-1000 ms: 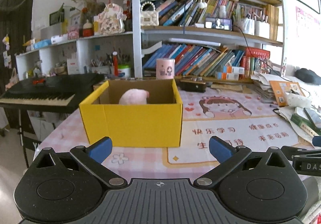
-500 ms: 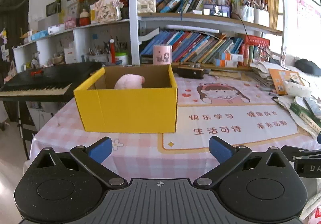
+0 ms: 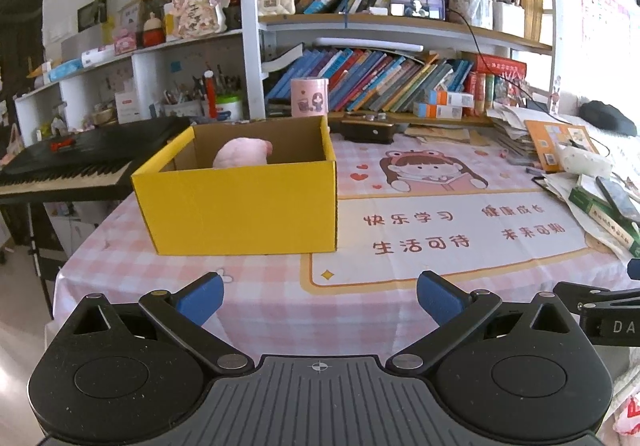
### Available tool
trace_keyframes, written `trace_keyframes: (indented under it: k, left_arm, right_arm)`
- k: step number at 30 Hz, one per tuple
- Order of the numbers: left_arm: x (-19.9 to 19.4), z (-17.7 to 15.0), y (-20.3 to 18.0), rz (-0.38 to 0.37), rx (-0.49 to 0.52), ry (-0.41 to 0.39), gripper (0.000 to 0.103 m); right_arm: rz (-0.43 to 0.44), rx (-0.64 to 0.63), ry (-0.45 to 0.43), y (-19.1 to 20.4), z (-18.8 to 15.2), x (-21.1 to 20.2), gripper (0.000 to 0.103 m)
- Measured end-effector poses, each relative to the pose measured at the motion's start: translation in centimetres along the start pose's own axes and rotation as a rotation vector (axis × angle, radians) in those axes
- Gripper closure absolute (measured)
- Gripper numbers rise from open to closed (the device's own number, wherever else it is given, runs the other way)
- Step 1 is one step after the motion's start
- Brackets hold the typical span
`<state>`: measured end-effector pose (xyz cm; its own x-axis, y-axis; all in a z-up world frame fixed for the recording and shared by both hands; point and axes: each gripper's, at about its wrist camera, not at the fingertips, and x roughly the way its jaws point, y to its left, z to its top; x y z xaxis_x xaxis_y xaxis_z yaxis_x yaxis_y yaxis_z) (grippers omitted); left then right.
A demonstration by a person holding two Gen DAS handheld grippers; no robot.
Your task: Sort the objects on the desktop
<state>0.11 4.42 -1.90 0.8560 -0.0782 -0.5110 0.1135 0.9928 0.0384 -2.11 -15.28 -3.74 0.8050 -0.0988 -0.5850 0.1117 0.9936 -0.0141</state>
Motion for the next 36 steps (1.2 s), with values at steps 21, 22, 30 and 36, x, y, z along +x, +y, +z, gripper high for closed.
trace_keyframes:
  k: [21, 22, 30, 36]
  left_arm:
    - [0.06, -0.20, -0.40, -0.009, -0.006, 0.028, 0.000]
    - [0.07, -0.19, -0.44, -0.011, -0.006, 0.029, 0.000]
    - [0.01, -0.21, -0.62, -0.018, -0.007, 0.029, 0.000]
    - [-0.06, -0.16, -0.92, -0.029, -0.009, 0.026, 0.000]
  right_arm:
    - [0.011, -0.019, 0.014, 0.21, -0.24, 0.15, 0.000]
    - [0.011, -0.019, 0.015, 0.18, -0.24, 0.18, 0.000]
    - [0.011, -0.019, 0.015, 0.09, -0.21, 0.17, 0.000]
    - [0.011, -0.019, 0.015, 0.05, -0.21, 0.14, 0.000]
